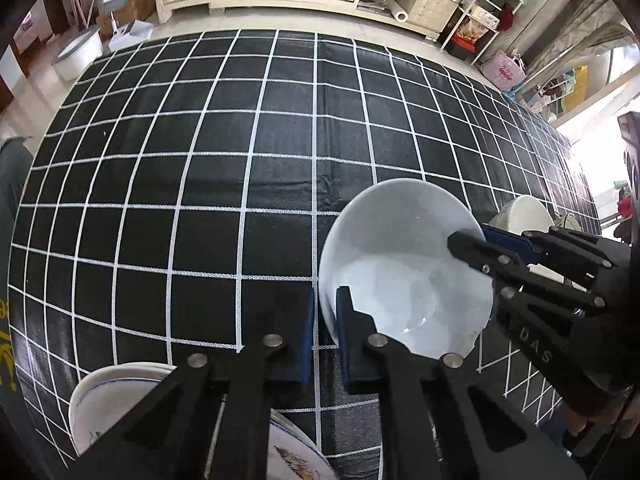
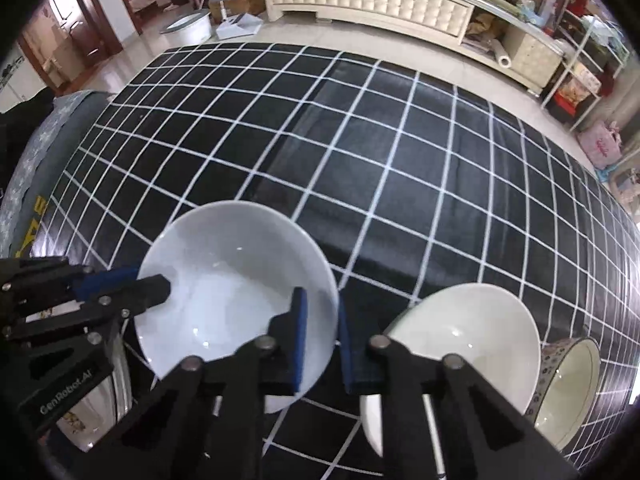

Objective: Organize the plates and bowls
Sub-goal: 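Grip the plain white bowl rim with the left gripper while the right gripper grips it too, then carry the plain white bowl with both grippers beside the plate stack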

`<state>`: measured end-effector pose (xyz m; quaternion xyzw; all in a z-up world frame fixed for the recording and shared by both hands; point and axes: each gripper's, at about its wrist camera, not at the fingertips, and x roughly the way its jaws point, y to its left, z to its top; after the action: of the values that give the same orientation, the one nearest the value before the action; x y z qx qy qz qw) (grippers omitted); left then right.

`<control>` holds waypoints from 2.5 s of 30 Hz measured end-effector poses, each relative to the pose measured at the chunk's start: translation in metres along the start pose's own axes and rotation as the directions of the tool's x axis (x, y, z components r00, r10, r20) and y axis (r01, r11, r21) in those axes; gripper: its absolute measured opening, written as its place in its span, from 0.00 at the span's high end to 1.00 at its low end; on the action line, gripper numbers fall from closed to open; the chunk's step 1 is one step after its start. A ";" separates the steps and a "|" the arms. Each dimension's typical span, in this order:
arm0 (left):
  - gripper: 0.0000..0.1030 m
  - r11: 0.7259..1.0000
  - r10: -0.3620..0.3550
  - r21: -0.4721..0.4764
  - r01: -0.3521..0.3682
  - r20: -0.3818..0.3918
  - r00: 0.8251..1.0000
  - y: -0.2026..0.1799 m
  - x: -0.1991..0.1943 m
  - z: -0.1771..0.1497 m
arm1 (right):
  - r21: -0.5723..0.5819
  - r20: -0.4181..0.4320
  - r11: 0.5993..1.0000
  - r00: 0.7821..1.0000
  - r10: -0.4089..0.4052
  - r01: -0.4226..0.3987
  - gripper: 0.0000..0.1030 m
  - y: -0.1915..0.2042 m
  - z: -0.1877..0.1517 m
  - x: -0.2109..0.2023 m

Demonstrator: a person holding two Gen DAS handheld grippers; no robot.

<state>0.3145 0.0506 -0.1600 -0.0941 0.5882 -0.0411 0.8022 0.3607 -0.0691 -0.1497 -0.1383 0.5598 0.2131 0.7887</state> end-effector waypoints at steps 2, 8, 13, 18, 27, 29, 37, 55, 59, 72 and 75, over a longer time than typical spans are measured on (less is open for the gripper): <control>0.93 1.000 0.018 0.019 -0.018 0.008 1.000 -0.004 -0.001 -0.003 | 0.020 0.009 1.000 1.000 0.010 -0.010 0.89 -0.003 -0.002 -0.001; 0.93 1.000 0.027 0.015 -0.027 0.017 0.999 -0.008 -0.006 -0.011 | 0.048 0.021 0.999 1.000 0.000 -0.001 0.89 0.000 -0.009 -0.006; 0.94 0.999 0.027 0.019 -0.027 0.024 0.999 -0.014 -0.018 -0.024 | 0.075 0.021 0.997 1.000 0.022 -0.024 0.89 -0.002 -0.017 -0.016; 0.94 0.999 0.030 0.034 -0.031 0.035 0.999 -0.025 -0.033 -0.033 | 0.089 0.037 0.996 0.999 0.025 -0.028 0.89 0.001 -0.028 -0.034; 0.94 0.999 0.021 0.045 -0.024 0.057 0.998 -0.030 -0.062 -0.056 | 0.122 0.070 0.992 0.997 0.037 -0.046 0.89 0.007 -0.050 -0.066; 0.94 0.999 0.023 0.045 -0.026 0.062 0.998 -0.032 -0.068 -0.061 | 0.135 0.078 0.990 0.996 0.042 -0.052 0.89 0.008 -0.057 -0.071; 0.94 0.999 0.018 0.049 -0.021 0.062 0.998 -0.044 -0.074 -0.084 | 0.199 0.051 0.977 0.997 0.064 -0.073 0.89 0.008 -0.089 -0.072; 0.94 0.999 0.010 0.049 -0.009 -0.019 1.000 -0.048 -0.040 -0.130 | 0.287 -0.039 0.954 0.994 0.097 -0.082 0.89 0.007 -0.142 -0.042; 0.94 0.999 0.006 0.044 -0.006 -0.021 1.000 -0.048 -0.037 -0.129 | 0.279 -0.040 0.958 0.996 0.085 -0.071 0.89 0.008 -0.142 -0.042; 0.94 0.999 -0.032 0.021 0.033 -0.047 0.998 -0.046 -0.029 -0.131 | 0.289 -0.053 0.956 0.996 0.068 -0.050 0.89 0.005 -0.147 -0.045; 0.94 0.999 -0.025 0.025 0.026 -0.049 0.998 -0.046 -0.029 -0.133 | 0.297 -0.049 0.953 0.996 0.071 -0.054 0.89 0.005 -0.147 -0.045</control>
<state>0.1813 -0.0028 -0.1618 -0.0904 0.6056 -0.0612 0.7882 0.2245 -0.1402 -0.1559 -0.0075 0.6127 0.1478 0.7764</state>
